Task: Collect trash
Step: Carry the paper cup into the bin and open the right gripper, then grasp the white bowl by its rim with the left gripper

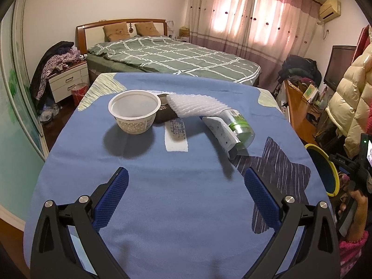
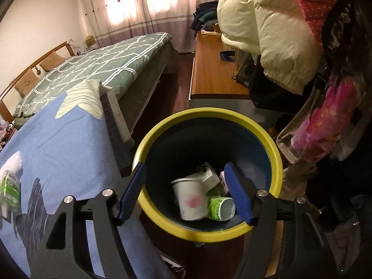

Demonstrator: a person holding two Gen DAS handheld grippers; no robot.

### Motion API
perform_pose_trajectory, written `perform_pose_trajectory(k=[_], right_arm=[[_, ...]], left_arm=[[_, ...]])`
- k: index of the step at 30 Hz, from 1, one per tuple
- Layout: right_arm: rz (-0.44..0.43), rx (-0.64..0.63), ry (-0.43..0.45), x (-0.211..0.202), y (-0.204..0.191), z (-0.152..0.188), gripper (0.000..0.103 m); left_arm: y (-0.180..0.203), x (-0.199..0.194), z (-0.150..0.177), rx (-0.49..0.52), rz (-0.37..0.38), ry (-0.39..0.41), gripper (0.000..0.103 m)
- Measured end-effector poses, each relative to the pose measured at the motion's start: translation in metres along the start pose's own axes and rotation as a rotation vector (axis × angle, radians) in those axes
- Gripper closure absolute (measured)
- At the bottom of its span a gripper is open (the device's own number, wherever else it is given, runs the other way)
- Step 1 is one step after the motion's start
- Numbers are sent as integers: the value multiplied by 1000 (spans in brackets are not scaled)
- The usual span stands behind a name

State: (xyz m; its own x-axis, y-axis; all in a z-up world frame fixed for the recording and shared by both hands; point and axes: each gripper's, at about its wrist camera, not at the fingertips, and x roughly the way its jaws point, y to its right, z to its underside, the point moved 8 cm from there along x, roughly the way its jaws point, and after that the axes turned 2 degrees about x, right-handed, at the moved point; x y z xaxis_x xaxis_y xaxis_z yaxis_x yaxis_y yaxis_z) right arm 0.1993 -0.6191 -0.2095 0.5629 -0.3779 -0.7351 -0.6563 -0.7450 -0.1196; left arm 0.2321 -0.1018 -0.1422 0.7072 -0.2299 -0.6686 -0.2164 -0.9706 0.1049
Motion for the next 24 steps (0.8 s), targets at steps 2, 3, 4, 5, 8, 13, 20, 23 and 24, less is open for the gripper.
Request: perform_pose_trajectory(k=[2,3,4,5,8,13,20,23,24], right_arm=[[-13,-10,5,-3,-5,3,36],[-23,-18,8,-4,-10,6,35],[-28,-25,10,-5,-14,8,35],[-32,-32,12,-6,-17,10,35],[-53,-62,5,-6,-32,18,34],[-70,-103,34,-16,-51,21,33],[-72,-105,32,-15,-55,21,30],[-76,-97,23,-13,-53,21,31],[-77,-95,21,-12,-53,21,31]], left_arm=[[-1,3,-1,-4,-2,-1,5],[-2,5,-2,-6,-5,-2,5],[-3,8,-2,-7,-10,-5,5],[-5,11,-4,-8,-18,-6,5],[-14,19,-9,-17,-47,-1,5],[-34,39,-16,-43,-87,-20,5],[-62,77,-29,-69,-116,-79,5],[-73,96,-33,-72,-135,-114,5],[-77,104,-35,-76,-143,-130,5]])
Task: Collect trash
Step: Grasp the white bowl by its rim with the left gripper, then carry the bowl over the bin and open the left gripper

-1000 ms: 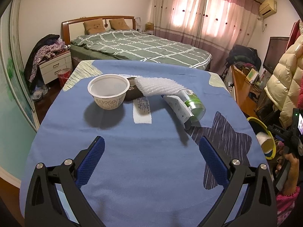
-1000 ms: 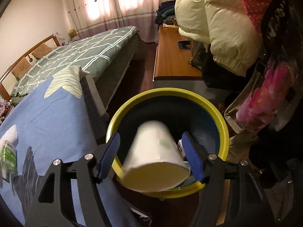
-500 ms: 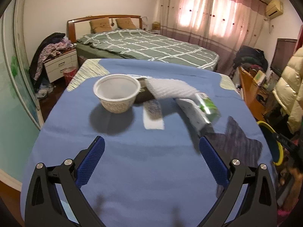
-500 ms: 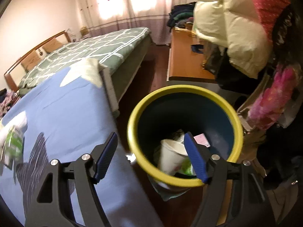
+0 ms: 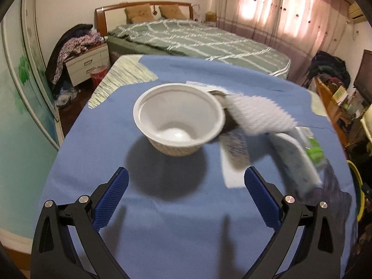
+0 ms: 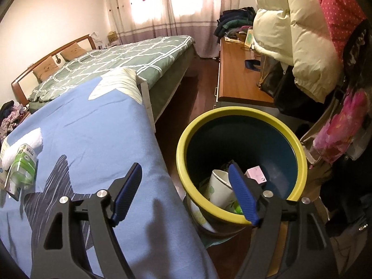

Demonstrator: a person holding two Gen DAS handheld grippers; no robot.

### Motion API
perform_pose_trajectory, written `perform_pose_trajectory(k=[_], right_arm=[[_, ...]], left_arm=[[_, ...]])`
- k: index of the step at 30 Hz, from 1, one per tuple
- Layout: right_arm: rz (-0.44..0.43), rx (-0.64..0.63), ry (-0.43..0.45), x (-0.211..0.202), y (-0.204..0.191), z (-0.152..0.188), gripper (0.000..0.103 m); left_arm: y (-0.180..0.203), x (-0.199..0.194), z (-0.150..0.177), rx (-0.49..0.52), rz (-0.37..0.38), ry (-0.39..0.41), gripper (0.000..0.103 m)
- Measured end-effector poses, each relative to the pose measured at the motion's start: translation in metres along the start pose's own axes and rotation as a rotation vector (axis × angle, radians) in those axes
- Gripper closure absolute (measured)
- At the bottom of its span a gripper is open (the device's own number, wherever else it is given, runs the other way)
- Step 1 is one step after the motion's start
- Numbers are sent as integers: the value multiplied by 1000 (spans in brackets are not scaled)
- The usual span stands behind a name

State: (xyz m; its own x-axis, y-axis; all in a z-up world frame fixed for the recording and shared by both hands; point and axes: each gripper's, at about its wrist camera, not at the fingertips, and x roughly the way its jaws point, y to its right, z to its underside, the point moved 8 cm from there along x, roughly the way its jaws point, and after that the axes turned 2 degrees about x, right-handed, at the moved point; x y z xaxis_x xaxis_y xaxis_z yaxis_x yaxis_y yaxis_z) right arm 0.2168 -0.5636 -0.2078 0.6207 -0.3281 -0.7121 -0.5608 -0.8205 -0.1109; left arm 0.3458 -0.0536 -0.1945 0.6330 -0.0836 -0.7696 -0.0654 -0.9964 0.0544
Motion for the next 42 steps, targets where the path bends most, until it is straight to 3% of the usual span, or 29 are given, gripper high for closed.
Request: perform_pose_trajectory(k=[9,25,28,35,42], right_arm=[[-14,0,-13,4,-3,2,30],[-21,-6,-19,5,-7,4,30],[-24,-7,-18,5,-7,4,30],[-33,-8,-16,5,-7,3,30],[-45,0,-7,3,-5,3,30]], left_arm=[[-21,37,-25,-53,-39,-5,5],[-31,60,-51,-28,-97,35,5],[-31,61,-52,-29,-80,34,24],[-27,40,-47,2,-80,66,24],[7,-22,-28,93,-6,104,24]])
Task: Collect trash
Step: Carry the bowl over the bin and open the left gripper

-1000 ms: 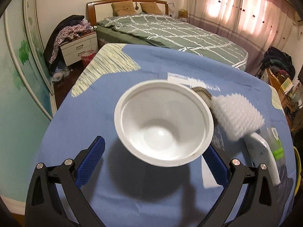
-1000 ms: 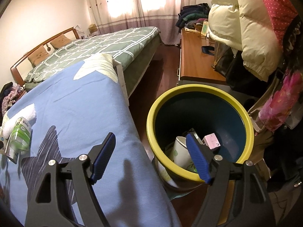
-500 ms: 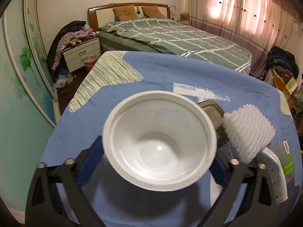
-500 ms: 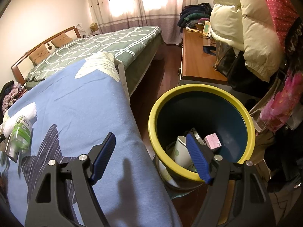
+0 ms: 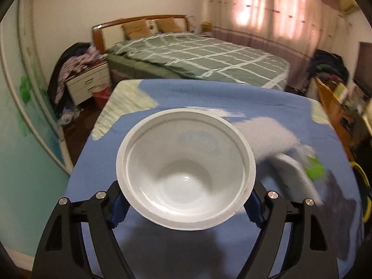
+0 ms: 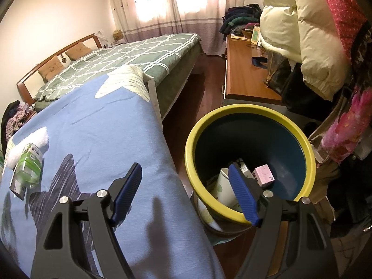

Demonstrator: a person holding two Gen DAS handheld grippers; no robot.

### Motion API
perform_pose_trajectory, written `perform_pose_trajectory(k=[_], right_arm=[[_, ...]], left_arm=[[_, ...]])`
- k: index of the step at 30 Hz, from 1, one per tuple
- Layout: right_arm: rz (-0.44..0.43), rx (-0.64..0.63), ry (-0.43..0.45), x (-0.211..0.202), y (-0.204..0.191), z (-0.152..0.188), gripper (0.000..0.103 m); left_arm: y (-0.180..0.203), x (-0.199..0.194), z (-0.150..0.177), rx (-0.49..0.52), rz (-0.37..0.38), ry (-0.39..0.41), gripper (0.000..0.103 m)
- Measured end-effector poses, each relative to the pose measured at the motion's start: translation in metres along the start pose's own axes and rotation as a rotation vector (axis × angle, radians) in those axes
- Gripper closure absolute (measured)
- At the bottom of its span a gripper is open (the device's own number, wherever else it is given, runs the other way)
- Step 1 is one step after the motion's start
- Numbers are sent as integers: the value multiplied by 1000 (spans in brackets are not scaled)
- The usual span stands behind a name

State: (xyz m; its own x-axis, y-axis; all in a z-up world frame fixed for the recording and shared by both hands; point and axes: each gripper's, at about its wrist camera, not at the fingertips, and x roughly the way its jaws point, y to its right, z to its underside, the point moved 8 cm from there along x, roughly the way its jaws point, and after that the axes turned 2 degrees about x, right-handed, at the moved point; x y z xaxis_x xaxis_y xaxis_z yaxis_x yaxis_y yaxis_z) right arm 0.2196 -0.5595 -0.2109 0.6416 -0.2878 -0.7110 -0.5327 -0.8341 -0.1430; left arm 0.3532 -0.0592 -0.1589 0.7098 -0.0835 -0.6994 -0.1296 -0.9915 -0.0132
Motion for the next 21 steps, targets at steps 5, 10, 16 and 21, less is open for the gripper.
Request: perform_pose_trajectory(k=[5,10,16,21], right_arm=[[21,-16,19,-9,11,0,30],[30,-13,30,-24,32,4,30],[59,4,43,-45,71,10,30],[87,35,51,-60,107,15,30]], left_arm=[[57,-42,3,102,99,25,24],[139,-72,3,215,241,42,24],[248,-94,8,345,390,40,24],[328,-99,17,434,472,23,24]])
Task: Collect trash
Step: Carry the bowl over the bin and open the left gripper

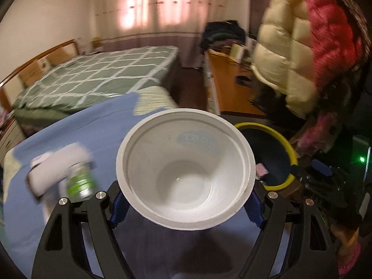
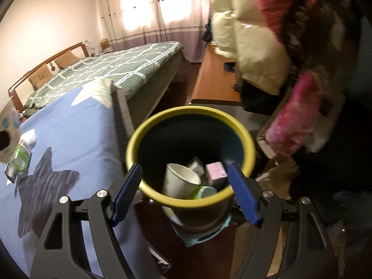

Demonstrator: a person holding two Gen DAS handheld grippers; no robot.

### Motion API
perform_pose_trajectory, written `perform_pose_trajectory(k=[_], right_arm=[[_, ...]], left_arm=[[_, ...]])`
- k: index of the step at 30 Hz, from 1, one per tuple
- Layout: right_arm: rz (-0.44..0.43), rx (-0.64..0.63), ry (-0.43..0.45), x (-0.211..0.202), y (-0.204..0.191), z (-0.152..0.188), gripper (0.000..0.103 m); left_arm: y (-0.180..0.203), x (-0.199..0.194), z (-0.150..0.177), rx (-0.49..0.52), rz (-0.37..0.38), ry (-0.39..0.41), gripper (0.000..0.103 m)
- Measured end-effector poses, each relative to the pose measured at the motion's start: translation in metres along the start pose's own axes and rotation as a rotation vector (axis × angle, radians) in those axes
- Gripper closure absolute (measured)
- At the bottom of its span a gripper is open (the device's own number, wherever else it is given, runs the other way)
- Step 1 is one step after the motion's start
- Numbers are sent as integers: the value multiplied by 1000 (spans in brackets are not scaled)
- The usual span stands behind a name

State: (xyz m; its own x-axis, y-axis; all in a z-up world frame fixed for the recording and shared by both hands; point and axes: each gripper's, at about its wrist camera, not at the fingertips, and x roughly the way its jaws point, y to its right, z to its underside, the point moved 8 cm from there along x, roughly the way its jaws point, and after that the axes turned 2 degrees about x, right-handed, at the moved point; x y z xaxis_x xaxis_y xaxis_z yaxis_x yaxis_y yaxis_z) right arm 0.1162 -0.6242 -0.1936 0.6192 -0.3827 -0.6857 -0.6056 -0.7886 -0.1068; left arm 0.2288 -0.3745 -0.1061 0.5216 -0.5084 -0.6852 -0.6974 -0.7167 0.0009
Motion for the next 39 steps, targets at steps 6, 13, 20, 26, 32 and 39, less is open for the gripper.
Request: perform_pose_trajectory(k=[6,13,20,26,32,39], right_arm=[[13,25,-18,-2,27,10,30],[25,46,-43,3,47,20,30],[38,77,-60,8,61,23,30],[39,76,-63,10,63,24,30],[22,51,-55,6,47,23,30],[-6,-14,-48,1,10,22,30]], left_arm=[[70,48,-18,70,61,-50,24],[125,107,-27,127,107,-124,24],[165,145,-21,173,122,-182,19],[158,140,-19,148,122,-177,12],[114,85,-22,76,127,-95,7],[27,9,-3,-36,65,19,5]])
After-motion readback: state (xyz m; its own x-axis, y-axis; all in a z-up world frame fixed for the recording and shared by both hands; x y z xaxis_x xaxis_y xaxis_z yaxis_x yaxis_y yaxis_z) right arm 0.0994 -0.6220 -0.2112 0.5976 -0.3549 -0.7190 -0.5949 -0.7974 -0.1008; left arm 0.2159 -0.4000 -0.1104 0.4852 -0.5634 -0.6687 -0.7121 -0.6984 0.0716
